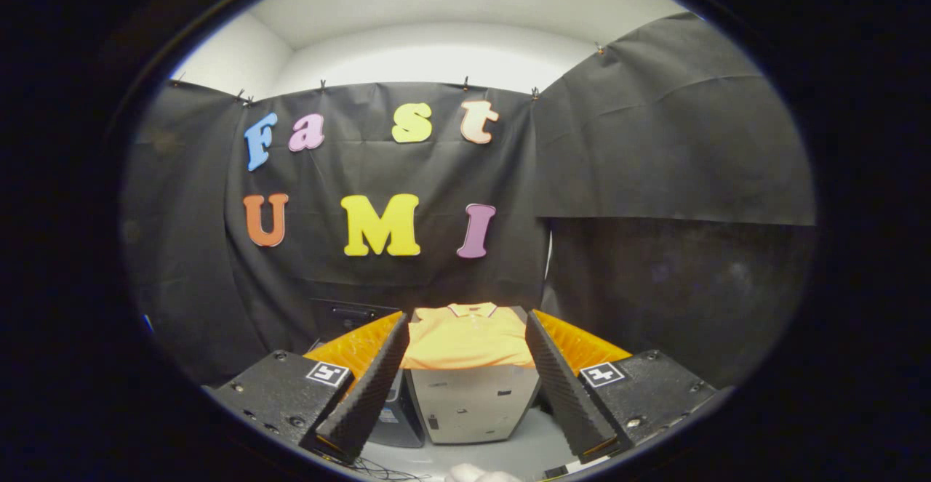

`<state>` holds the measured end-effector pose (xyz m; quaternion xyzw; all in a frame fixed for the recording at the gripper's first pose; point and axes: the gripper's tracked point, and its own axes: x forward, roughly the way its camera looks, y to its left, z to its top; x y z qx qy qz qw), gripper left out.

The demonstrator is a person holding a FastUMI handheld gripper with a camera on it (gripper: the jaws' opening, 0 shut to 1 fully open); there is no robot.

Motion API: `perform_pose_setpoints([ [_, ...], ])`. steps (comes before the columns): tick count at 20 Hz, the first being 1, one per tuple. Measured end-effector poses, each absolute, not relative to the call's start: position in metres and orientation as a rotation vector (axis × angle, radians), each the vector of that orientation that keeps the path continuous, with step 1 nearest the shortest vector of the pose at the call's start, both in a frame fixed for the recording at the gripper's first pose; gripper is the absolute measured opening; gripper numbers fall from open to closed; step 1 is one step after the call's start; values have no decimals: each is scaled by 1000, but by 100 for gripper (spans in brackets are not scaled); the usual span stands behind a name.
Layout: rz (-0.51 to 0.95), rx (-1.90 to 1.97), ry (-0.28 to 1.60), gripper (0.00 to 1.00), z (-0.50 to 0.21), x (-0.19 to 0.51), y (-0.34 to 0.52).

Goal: Put the clothes into the washing machine and then close the washing machine lid.

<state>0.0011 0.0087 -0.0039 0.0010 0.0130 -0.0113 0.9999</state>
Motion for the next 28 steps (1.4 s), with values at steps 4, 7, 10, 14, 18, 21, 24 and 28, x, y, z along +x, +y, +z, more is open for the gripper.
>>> perform_pose_setpoints([
  [4,-50,-8,56,100,-9,21,1],
  [7,-57,-18,74,100,-10,43,-8],
  [10,-59,-11,93,100,-10,75,-16],
  [14,-40,-15,110,100,-13,130,-25],
  [18,-5,-17,142,100,-16,196,-28],
  [21,35,-21,173,100,-23,245,-27],
  [24,59,-28,218,100,-38,292,-28],
  [28,79,-25,269,100,-60,348,-28],
])
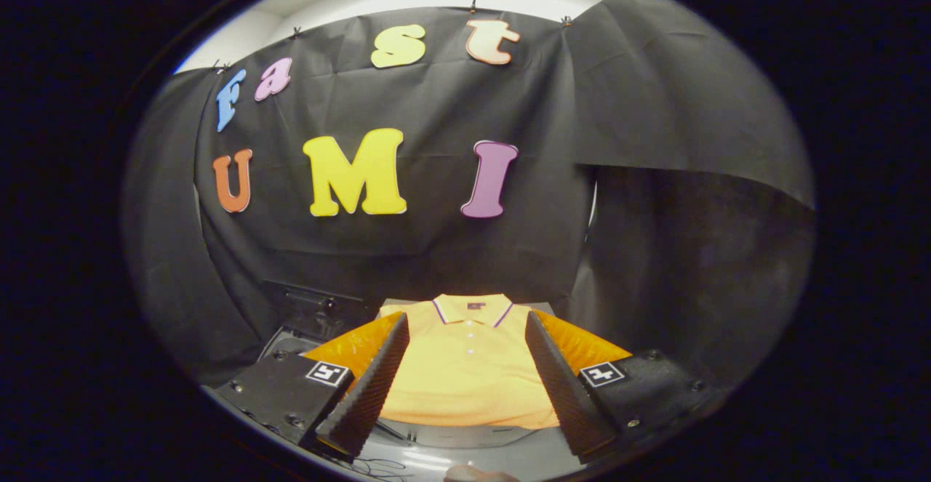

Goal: Put the clothes into the washing machine and then close the washing machine lid.

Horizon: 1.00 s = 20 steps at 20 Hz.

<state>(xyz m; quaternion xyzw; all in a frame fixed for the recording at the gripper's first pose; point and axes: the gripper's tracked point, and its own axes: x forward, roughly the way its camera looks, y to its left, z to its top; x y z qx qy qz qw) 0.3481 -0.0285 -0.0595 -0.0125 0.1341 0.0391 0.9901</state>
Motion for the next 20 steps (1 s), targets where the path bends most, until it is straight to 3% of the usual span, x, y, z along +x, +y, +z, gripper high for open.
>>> perform_pose_setpoints([
  [12,83,-2,517,100,-157,475,-32],
  [20,87,-5,716,100,-224,513,-26],
])
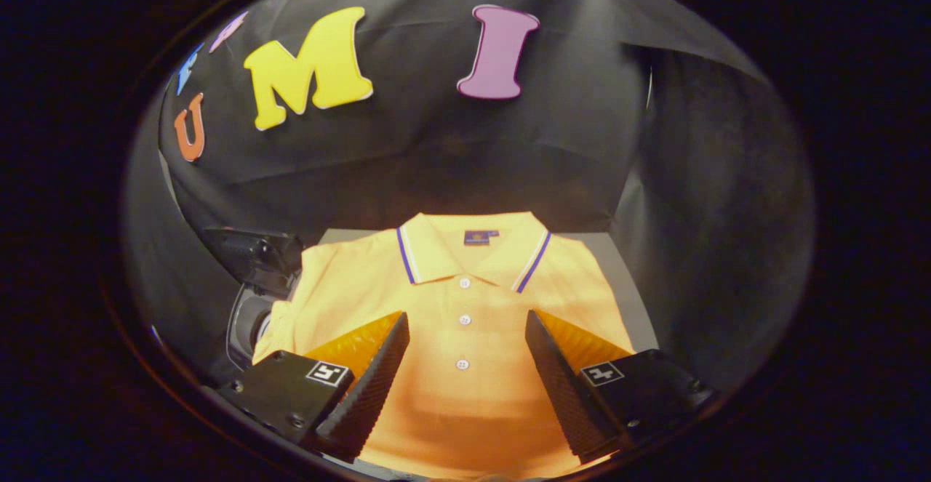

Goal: Put the clothes into the washing machine and then close the washing machine lid.

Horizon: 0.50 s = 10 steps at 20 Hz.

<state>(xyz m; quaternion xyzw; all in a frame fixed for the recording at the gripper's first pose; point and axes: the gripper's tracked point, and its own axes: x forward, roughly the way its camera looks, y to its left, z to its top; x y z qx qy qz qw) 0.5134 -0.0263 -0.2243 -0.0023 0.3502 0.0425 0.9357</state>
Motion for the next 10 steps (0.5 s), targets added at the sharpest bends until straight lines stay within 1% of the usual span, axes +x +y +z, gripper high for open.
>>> perform_pose_setpoints([
  [3,70,-3,781,100,-244,516,-30],
  [8,68,-35,777,97,-246,520,-29],
  [10,69,-30,770,93,-246,521,-27],
])
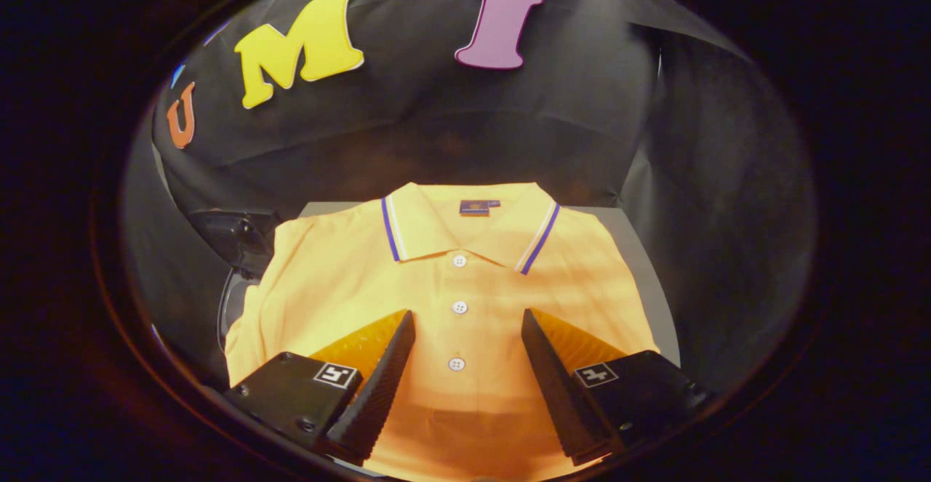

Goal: Put the clothes into the washing machine and then close the washing machine lid.

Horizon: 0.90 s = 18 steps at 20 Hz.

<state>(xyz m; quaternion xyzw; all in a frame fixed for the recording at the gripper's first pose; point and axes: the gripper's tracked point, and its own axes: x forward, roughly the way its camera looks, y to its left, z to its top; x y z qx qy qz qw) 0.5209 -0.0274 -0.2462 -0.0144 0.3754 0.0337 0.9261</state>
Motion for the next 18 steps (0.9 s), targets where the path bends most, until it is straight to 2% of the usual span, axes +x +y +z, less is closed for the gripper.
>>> perform_pose_setpoints([
  [3,77,-42,770,86,-247,519,-26],
  [6,64,-41,785,69,-245,517,-25],
  [9,43,-25,800,28,-246,516,-22],
  [11,67,-45,807,18,-246,515,-22],
  [14,93,-11,795,7,-245,516,-22],
  [18,131,75,798,6,-242,512,-19],
])
